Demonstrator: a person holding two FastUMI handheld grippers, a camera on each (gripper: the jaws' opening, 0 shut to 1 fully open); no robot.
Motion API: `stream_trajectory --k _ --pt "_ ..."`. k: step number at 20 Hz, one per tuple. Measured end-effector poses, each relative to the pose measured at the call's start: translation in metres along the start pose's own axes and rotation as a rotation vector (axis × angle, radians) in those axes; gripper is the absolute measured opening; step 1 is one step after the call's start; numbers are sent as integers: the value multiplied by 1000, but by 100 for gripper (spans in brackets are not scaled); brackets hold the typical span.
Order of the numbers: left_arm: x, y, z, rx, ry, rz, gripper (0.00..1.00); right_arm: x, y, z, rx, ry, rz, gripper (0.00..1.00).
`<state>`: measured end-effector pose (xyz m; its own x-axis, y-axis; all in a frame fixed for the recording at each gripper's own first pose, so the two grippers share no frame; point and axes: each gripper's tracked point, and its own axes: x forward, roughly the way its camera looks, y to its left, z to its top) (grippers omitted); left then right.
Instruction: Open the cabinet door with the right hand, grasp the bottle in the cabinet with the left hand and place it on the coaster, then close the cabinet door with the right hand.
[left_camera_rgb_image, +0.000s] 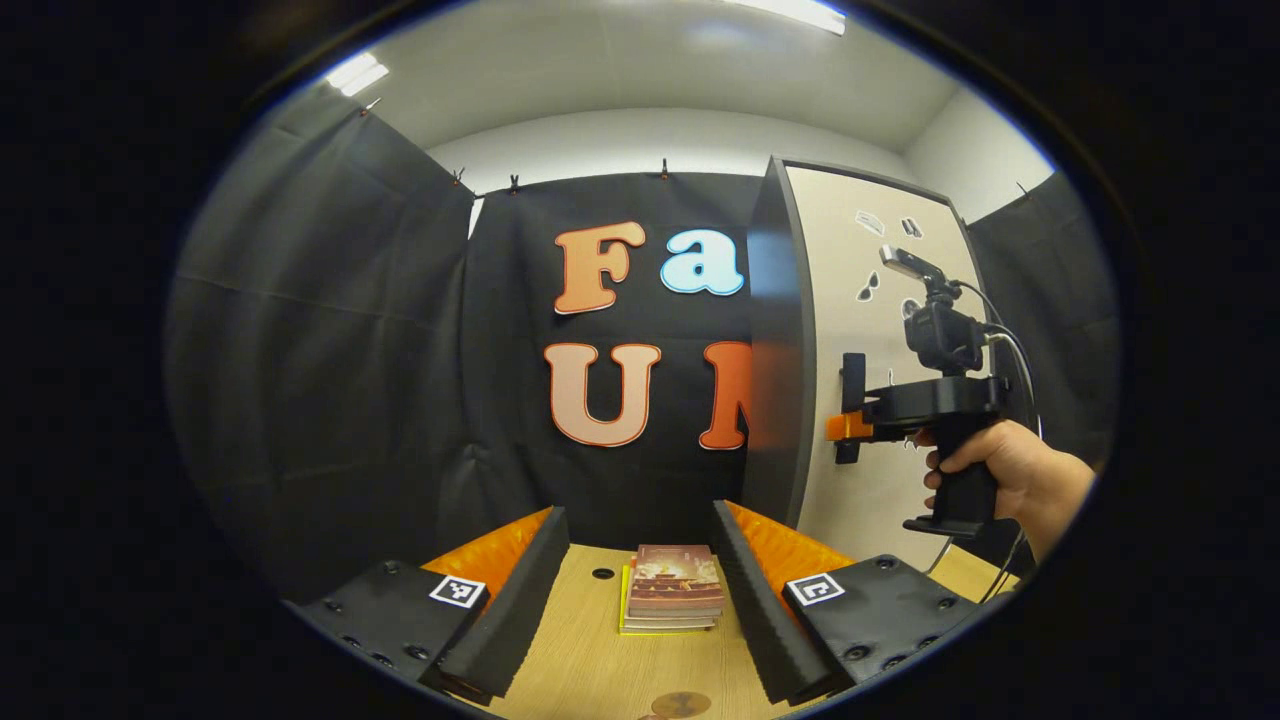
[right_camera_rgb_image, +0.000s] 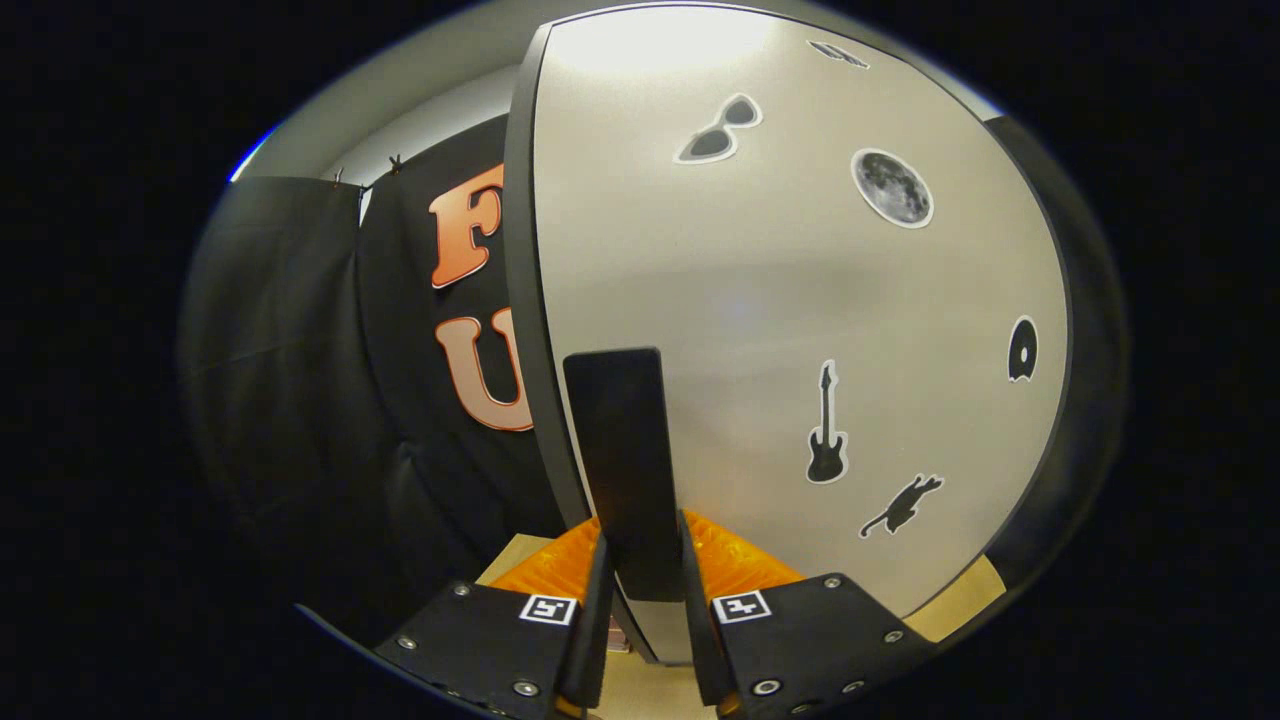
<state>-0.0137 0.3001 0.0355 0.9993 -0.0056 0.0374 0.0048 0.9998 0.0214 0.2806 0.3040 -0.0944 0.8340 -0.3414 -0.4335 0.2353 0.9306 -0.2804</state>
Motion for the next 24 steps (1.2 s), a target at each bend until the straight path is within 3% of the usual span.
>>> stream_trajectory --k 5,8,16,24 --pt "9 -13 3 4 -2 -30 94 -6 1 -2 29 36 30 23" --pt "22 -18 14 14 -17 -35 94 -22 5 -4 13 41 69 22" --pt "-21 -57 37 -16 -35 -22 91 -134 -16 -21 -6 40 156 22" --pt "-51 -99 71 -4 -67 -34 91 -203 -58 -25 -15 24 153 22"
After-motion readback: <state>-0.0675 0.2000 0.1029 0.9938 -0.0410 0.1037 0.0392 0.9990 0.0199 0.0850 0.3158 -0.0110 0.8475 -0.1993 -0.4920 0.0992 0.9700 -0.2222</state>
